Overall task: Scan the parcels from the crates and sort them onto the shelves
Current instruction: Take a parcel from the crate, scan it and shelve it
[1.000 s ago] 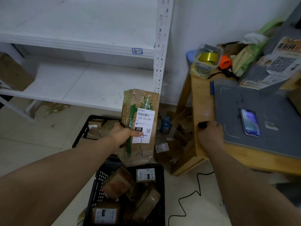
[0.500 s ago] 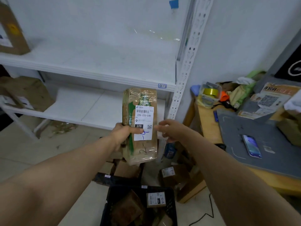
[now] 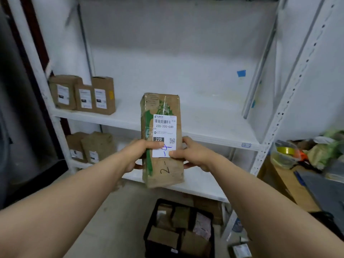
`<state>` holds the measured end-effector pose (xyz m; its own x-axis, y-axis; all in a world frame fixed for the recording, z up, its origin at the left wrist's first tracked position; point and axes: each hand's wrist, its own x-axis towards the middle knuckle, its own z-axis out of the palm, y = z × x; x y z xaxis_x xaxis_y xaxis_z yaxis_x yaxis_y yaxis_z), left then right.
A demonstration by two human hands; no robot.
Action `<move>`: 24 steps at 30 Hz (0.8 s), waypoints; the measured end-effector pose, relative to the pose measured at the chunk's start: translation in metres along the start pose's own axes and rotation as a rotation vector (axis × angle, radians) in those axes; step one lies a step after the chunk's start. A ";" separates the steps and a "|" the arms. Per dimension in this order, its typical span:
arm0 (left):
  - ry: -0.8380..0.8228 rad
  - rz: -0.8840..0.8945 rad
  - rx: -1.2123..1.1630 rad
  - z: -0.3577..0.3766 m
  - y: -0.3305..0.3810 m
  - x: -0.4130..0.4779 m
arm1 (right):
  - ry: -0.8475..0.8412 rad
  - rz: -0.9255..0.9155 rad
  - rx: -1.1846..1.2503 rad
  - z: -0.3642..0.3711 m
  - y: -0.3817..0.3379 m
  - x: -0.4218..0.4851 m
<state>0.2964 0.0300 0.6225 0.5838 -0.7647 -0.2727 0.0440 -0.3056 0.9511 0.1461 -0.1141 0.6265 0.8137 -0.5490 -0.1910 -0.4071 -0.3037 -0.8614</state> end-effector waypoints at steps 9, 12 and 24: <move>0.182 0.325 -0.102 -0.158 0.107 -0.049 | -0.003 -0.347 0.102 0.046 -0.171 0.020; 0.260 0.419 -0.172 -0.189 0.143 -0.056 | -0.015 -0.441 0.100 0.048 -0.218 0.025; 0.286 0.561 -0.094 -0.250 0.210 -0.009 | 0.065 -0.523 0.131 0.049 -0.298 0.126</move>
<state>0.5032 0.1144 0.8609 0.7316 -0.6083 0.3079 -0.2678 0.1589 0.9503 0.3896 -0.0549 0.8359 0.8648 -0.3989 0.3050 0.1041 -0.4518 -0.8860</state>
